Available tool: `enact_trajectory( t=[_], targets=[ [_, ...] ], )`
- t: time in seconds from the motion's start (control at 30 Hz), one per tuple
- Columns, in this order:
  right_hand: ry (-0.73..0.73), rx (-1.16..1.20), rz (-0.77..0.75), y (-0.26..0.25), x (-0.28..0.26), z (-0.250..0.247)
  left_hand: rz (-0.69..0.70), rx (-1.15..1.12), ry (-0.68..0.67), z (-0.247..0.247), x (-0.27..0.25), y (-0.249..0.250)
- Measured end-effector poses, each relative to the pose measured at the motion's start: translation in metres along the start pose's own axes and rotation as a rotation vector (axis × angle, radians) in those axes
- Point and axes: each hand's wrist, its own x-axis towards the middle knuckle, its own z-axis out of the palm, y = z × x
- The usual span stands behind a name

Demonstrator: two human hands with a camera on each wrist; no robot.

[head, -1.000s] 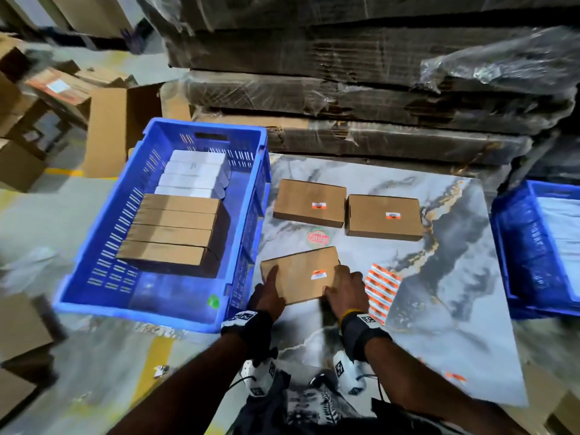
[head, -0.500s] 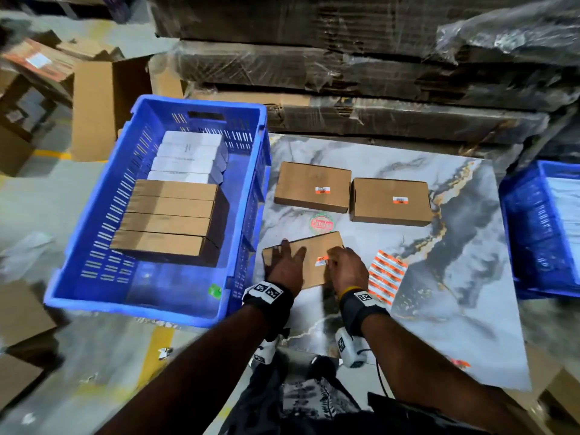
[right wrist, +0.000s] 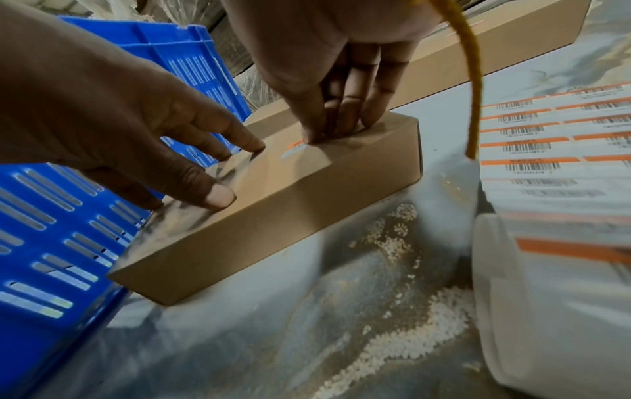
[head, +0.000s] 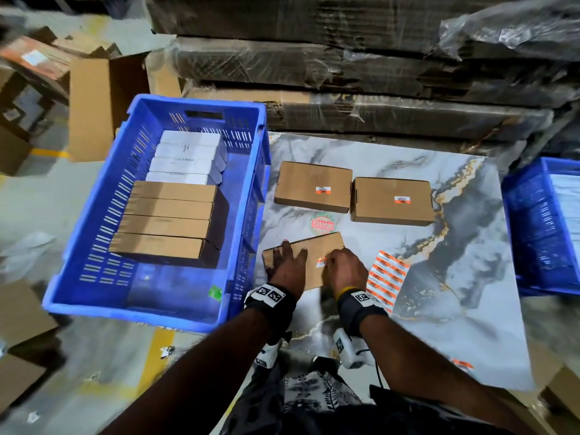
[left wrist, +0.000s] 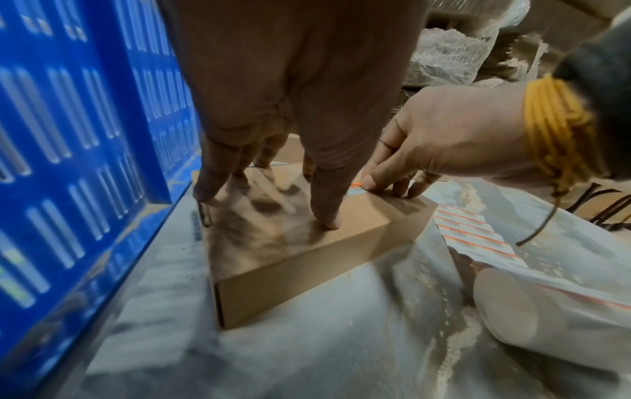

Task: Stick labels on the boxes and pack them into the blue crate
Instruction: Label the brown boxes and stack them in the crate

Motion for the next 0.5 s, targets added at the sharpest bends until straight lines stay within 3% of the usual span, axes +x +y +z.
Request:
enact_trajectory(
  t=[0.17,0.5],
  targets=[
    [0.010,0.038,0.057,-0.0001,0.0032,0.0000,-0.005,0.001,0.015,0.0005,0.0000,0.0013],
    [0.028,0.050,-0.012,0.0059,-0.0039,0.0049,-0.016,-0.011,0.004,0.0010,0.0003,0.0019]
  ],
)
